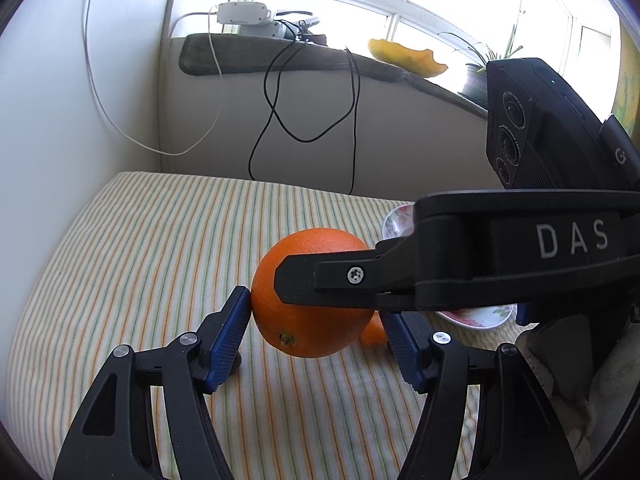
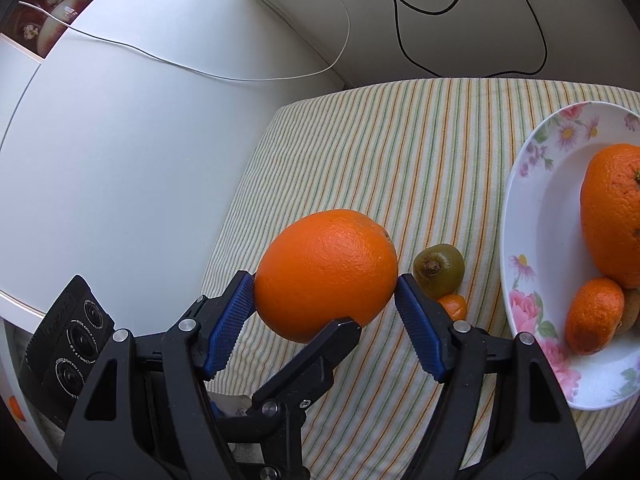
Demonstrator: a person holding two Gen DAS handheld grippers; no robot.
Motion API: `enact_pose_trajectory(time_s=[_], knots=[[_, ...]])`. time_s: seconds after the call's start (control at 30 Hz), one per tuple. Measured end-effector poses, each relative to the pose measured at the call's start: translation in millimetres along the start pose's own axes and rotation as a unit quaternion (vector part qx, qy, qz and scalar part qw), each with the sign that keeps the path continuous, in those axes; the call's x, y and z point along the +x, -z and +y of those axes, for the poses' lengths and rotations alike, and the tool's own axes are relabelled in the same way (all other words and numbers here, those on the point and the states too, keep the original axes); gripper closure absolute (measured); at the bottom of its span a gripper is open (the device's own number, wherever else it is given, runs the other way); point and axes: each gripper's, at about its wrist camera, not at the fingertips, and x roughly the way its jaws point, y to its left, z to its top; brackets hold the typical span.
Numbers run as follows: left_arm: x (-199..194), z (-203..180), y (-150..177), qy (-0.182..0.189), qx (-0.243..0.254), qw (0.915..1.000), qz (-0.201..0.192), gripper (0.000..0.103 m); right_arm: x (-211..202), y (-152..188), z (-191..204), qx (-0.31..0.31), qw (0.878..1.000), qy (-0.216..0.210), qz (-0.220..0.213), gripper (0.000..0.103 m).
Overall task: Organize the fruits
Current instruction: 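Carry the large orange with the right tool onto the plate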
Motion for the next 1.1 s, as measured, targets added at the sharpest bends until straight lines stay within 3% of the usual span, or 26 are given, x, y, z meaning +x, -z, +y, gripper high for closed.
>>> enact_pose_trajectory(time_s=[0.8,1.1], knots=[[19,-46,-27,0.036,0.017,0.9991,-0.015,0.037,-72,0,-26,-0.003,0.999,0.026,-0.038,0.027],[35,-55,-30,0.049,0.01,0.9987,-0.01,0.037,-75,4,-31,-0.009,0.998,0.046,-0.044,0.027]])
